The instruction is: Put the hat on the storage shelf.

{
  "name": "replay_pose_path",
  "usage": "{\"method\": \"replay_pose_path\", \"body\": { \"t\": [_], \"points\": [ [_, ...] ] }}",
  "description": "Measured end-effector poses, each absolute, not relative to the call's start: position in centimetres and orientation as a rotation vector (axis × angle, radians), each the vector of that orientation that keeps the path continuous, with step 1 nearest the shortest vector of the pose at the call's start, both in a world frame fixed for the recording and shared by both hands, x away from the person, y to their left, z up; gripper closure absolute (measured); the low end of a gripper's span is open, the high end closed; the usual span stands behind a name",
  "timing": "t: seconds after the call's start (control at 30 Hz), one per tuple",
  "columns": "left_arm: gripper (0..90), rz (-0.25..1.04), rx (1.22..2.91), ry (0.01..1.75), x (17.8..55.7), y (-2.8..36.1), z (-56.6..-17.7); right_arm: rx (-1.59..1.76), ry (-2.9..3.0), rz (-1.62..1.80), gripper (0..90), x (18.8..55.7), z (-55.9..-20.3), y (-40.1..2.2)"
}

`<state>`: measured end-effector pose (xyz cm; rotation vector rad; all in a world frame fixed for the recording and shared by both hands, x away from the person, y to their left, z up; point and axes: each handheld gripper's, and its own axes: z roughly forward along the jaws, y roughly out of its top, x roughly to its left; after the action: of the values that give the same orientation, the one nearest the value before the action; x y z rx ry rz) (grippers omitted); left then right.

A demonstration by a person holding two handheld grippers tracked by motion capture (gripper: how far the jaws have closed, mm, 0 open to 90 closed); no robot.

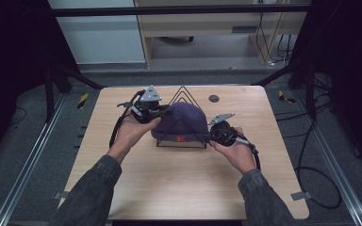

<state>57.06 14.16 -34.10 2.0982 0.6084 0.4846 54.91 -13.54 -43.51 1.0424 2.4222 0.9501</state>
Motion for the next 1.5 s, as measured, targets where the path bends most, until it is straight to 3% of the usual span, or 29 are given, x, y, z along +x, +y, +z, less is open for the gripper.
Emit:
{"method": "replay_pose_path", "body": {
  "t": [0.87,1.5],
  "points": [
    [79.0,0.453,2.119,0.616,56.6,14.3,-36.2,1.066,2.435,0.920,69.2,54.8,-45.1,-13.8],
    [68.0,0.476,2.084,0.637,56.1,14.9,-35.7,1.113,2.406,0.950,61.8,53.9,-45.3,-15.0]
  ]
}}
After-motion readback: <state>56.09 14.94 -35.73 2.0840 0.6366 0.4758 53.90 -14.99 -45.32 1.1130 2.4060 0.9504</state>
